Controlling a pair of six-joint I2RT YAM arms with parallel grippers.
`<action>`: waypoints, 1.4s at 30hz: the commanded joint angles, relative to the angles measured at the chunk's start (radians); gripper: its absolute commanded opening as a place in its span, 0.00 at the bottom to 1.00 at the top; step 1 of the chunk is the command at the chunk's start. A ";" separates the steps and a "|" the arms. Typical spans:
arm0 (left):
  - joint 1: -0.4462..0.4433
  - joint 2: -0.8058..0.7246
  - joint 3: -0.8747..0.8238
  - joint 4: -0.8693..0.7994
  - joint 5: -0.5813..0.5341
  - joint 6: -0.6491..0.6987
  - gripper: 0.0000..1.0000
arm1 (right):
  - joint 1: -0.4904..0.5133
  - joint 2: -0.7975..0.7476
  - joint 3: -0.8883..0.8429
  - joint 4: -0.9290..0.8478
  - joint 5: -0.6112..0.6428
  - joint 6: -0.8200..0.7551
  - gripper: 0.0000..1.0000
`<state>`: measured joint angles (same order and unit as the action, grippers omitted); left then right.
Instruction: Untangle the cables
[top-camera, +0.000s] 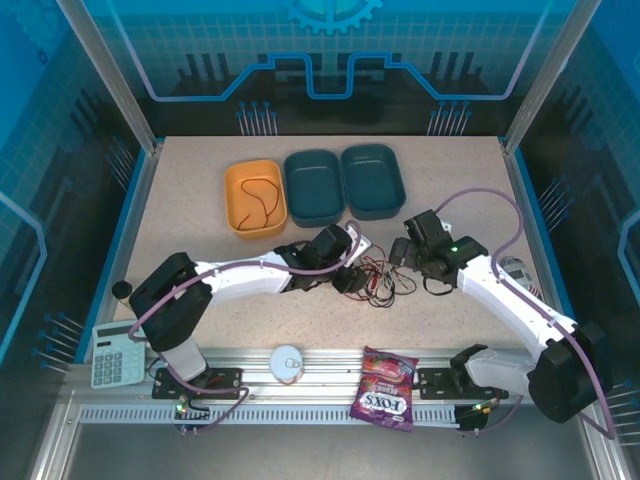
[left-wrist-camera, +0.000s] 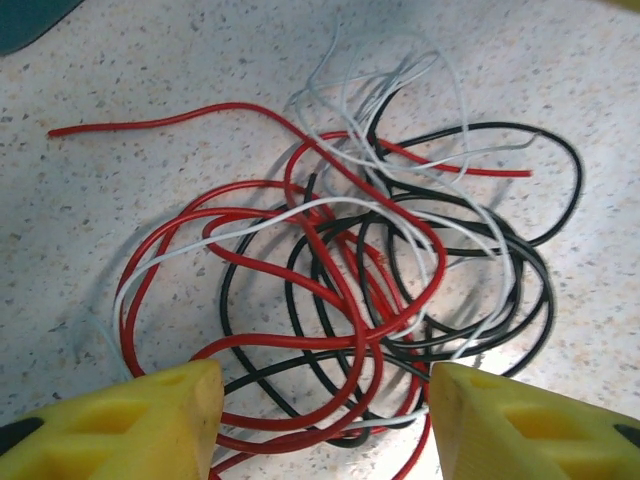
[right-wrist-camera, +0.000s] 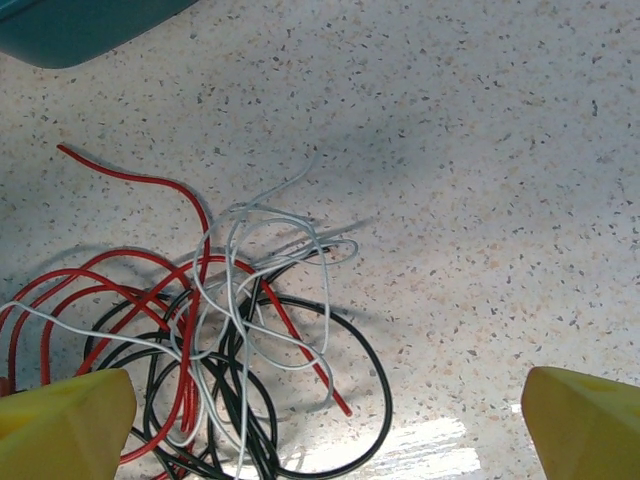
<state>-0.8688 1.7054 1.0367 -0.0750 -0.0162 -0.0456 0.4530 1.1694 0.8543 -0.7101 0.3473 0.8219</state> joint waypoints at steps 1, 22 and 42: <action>-0.002 0.027 0.043 -0.065 -0.042 0.037 0.56 | -0.017 -0.029 -0.023 0.020 -0.012 0.026 1.00; -0.002 0.113 0.113 -0.106 -0.038 0.041 0.31 | -0.020 -0.022 -0.023 0.034 -0.013 0.025 1.00; -0.007 -0.151 -0.003 -0.039 0.004 -0.082 0.06 | -0.020 -0.032 -0.028 0.101 -0.073 -0.023 1.00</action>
<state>-0.8692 1.6005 1.0599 -0.1444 -0.0441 -0.0807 0.4480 1.1534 0.8310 -0.6411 0.3016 0.8173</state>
